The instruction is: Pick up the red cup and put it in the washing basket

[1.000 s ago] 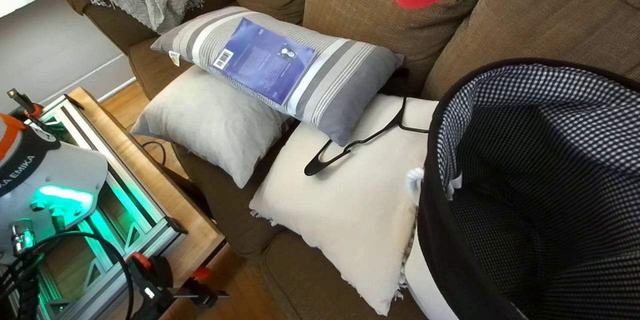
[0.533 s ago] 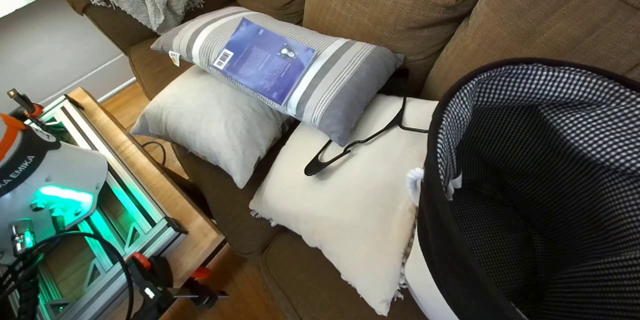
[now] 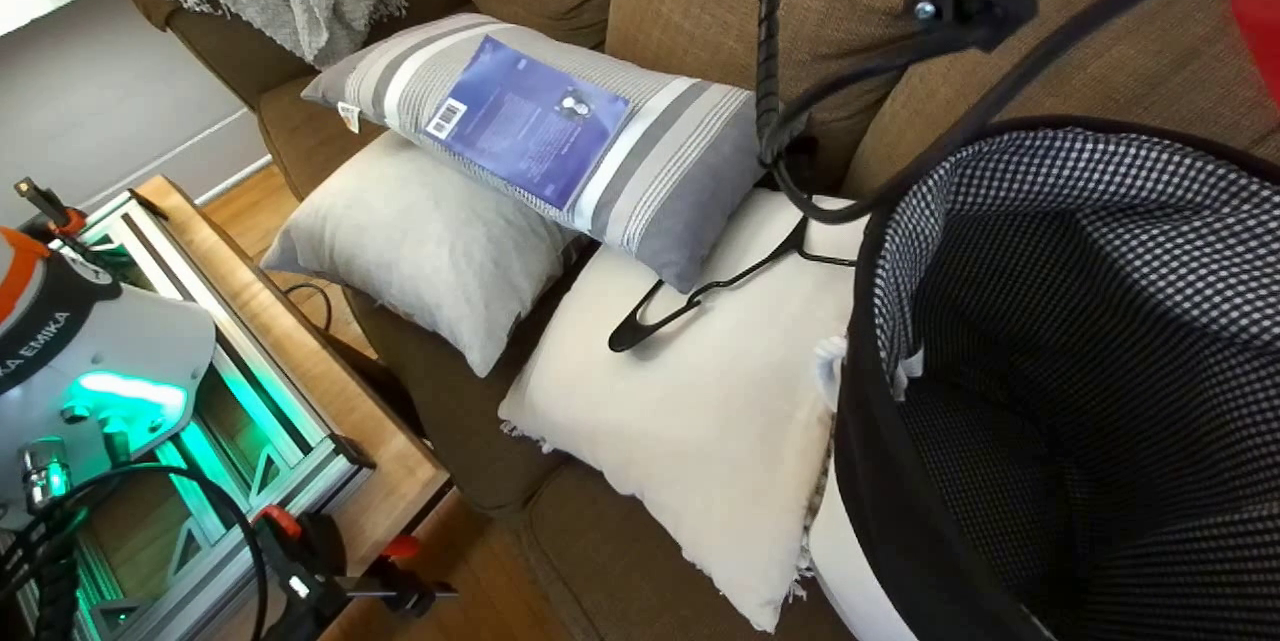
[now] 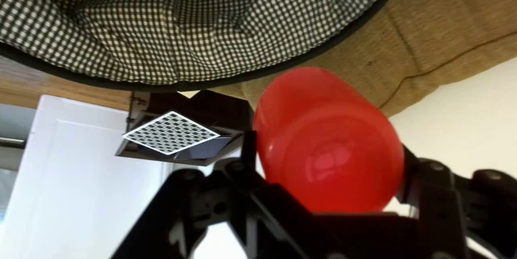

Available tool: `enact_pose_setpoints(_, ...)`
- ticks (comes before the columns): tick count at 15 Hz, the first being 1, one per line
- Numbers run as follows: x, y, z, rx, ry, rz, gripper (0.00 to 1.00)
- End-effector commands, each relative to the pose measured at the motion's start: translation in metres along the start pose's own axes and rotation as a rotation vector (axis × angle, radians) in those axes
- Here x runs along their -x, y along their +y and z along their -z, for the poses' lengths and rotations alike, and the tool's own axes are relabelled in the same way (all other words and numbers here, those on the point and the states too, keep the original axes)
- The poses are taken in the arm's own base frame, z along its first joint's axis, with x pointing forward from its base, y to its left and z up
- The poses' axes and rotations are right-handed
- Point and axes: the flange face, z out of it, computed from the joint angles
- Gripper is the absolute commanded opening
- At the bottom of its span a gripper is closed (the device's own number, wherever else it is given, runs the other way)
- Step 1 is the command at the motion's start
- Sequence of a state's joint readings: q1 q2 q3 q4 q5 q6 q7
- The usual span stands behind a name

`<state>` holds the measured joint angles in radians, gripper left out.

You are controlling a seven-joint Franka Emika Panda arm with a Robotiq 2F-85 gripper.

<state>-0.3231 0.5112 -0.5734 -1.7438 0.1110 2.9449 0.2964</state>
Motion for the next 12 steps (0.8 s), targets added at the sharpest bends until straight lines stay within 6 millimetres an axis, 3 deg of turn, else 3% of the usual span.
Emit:
enact_pose_setpoints(1, -0.008, -0.004, -0.017, 0.122, 0.007, -0.063, 0.99)
enact_pose_setpoints(4, 0.005, -0.022, -0.014, 0.128, -0.135, -0.002, 1.00)
enact_pose_setpoints(10, 0.046, -0.078, 0.059, -0.079, -0.282, 0.263, 1.00)
enact_pose_setpoints(11, 0.027, -0.078, 0.028, -0.023, -0.238, 0.190, 1.00)
enact_pose_setpoints(12, 0.029, -0.084, 0.038, -0.045, -0.240, 0.197, 1.00)
